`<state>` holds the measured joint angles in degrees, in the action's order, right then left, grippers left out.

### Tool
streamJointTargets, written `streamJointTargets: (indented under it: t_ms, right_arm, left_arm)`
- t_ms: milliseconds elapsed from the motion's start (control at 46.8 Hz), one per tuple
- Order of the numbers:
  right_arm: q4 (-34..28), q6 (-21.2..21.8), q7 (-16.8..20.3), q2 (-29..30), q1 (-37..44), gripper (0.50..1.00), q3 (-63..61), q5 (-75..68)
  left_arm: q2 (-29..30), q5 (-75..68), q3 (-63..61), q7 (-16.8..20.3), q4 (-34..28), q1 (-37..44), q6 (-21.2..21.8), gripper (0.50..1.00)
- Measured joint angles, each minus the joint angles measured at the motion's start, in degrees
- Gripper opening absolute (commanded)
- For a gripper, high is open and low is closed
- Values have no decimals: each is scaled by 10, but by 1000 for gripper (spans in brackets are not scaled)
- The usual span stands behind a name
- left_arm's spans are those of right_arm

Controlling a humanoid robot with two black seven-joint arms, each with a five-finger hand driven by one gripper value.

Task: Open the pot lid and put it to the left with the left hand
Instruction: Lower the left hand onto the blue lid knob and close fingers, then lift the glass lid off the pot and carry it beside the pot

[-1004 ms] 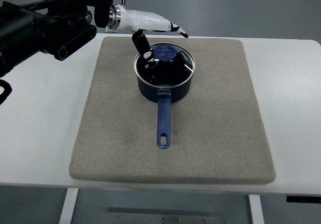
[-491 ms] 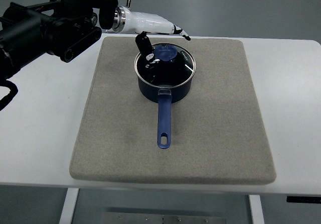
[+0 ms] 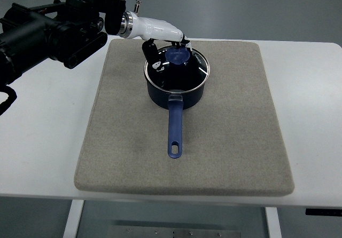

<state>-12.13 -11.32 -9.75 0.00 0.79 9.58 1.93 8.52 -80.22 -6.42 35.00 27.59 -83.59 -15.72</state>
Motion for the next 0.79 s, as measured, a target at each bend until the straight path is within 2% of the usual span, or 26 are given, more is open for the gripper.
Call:
streamJointTargets:
  t_ms: [85,235,278,684,791]
  right_arm:
    - [0,0,0,0,0,917,0,0]
    - [0,0,0,0,0,917,0,0]
    - [0,0,0,0,0,917,0,0]
    - [0,0,0,0,0,917,0,0]
    - [0,0,0,0,0,917,0,0]
  left_arm:
    - [0,0,0,0,1,-2,-1,654]
    - [0,0,0,0,0,-5,-7,523]
    - [0,0,0,0,0,-6,-9,500]
    - [12,4,9,0,0,-27,-11,500]
    - [34,4,9,0,0,-32,-7,500]
